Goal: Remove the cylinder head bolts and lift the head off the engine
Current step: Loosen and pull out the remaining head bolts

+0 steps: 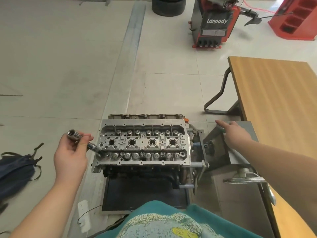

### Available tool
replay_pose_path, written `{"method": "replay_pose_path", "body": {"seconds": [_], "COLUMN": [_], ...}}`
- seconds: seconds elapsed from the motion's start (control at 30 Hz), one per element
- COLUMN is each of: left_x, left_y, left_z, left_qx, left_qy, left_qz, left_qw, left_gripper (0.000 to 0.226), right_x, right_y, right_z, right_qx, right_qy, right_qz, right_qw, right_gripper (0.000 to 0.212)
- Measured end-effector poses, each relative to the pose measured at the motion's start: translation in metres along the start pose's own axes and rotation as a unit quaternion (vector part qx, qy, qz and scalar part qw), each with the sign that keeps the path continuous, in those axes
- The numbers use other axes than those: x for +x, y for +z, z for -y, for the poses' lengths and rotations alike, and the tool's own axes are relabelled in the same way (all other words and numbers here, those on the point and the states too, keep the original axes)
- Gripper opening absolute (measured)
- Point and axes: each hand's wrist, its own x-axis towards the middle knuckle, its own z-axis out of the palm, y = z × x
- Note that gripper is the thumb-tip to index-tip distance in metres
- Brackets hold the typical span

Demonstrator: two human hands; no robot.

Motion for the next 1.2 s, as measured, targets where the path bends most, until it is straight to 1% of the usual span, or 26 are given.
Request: {"method": "replay_pose_path", "body": {"seconds": [0.17, 0.37, 0.47, 0.53, 0.6, 0.63, 0.73, 0.9, 1.0, 1.03, 1.1, 1.2], "left_x": [-0.008, -0.012, -0.016, -0.017, -0.017, -0.017, -0.016, -0.016, -0.015, -0.013, -0.01, -0.006], "left_y": [0.001, 0.003, 0.006, 0.007, 0.008, 0.008, 0.008, 0.007, 0.003, 0.001, -0.002, -0.004], "left_z": [0.003, -0.004, -0.012, -0.016, -0.02, -0.02, -0.023, -0.027, -0.029, -0.03, -0.031, -0.034], "left_qx": [0.028, 0.032, 0.009, -0.009, -0.016, -0.016, -0.017, -0.03, -0.019, -0.017, -0.004, 0.008], "left_qy": [0.008, 0.0, -0.01, -0.015, -0.012, -0.015, -0.024, -0.033, -0.033, -0.032, -0.027, -0.018], "left_qz": [-0.006, -0.017, -0.036, -0.044, -0.045, -0.046, -0.042, -0.049, -0.035, -0.021, 0.009, 0.044], "left_qw": [1.0, 0.999, 0.999, 0.999, 0.999, 0.999, 0.999, 0.998, 0.999, 0.999, 1.0, 0.999], "left_gripper": [0.04, 0.041, 0.039, 0.031, 0.011, 0.011, 0.023, 0.025, 0.025, 0.022, 0.016, 0.021], "right_x": [0.004, 0.008, 0.006, 0.004, 0.002, 0.0, -0.003, -0.014, -0.02, -0.021, -0.025, -0.038], "right_y": [0.016, 0.015, 0.01, 0.007, 0.006, 0.005, 0.004, 0.005, 0.007, 0.007, 0.006, -0.002], "right_z": [-0.014, -0.025, -0.027, -0.027, -0.028, -0.028, -0.028, -0.024, -0.015, -0.009, 0.012, 0.066], "right_qx": [0.026, 0.057, 0.051, 0.042, 0.039, 0.038, 0.035, 0.042, 0.036, 0.057, 0.147, 0.263], "right_qy": [0.017, 0.049, 0.068, 0.077, 0.08, 0.08, 0.08, 0.096, 0.119, 0.13, 0.149, 0.143], "right_qz": [0.0, -0.012, -0.017, -0.016, -0.015, -0.017, -0.017, -0.009, -0.032, -0.043, -0.066, -0.123], "right_qw": [1.0, 0.997, 0.996, 0.996, 0.996, 0.996, 0.996, 0.994, 0.992, 0.989, 0.976, 0.946], "right_gripper": [0.095, 0.087, 0.092, 0.095, 0.095, 0.094, 0.09, 0.086, 0.084, 0.083, 0.082, 0.08]}}
